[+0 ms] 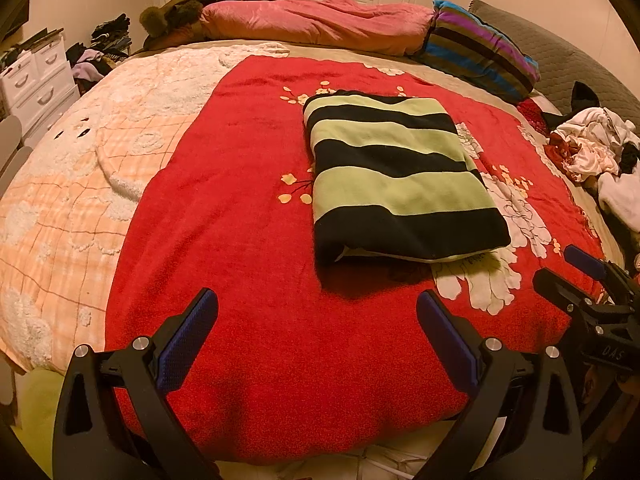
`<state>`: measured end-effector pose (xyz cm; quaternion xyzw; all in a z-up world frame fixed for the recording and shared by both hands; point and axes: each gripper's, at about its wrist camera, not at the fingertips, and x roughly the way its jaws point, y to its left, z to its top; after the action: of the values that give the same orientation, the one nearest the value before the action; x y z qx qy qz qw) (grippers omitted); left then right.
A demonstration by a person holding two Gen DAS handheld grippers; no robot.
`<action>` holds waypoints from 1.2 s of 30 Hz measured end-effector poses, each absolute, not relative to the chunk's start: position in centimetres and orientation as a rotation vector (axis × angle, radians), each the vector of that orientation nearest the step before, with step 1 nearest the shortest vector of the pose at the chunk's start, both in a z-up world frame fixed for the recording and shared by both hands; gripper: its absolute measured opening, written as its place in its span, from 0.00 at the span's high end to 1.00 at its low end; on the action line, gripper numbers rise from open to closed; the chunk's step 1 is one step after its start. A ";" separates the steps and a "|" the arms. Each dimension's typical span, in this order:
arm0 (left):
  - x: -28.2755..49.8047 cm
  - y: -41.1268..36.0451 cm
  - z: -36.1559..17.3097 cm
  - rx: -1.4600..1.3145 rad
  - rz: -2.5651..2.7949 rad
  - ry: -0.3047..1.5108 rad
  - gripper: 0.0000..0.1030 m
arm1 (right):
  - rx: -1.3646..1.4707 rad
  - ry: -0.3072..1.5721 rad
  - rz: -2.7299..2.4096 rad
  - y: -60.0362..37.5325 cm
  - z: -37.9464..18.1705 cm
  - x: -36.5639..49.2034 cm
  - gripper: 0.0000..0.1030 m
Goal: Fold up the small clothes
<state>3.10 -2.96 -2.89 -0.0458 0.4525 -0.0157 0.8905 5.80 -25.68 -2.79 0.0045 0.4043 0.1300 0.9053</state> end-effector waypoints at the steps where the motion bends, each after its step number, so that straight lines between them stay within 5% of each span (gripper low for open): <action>1: 3.1 -3.0 -2.9 -0.095 -0.032 0.940 0.04 | 0.011 0.835 0.269 -25.7 -2.8 5.8 0.09; 36: 3.1 -2.8 -2.7 -0.101 -0.024 0.944 0.04 | 0.006 0.841 0.263 -26.1 -3.0 6.1 0.09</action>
<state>3.12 -2.79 -2.72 -0.0486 0.4546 -0.0115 0.8893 6.11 -26.09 -2.95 0.0027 0.4070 0.1274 0.9045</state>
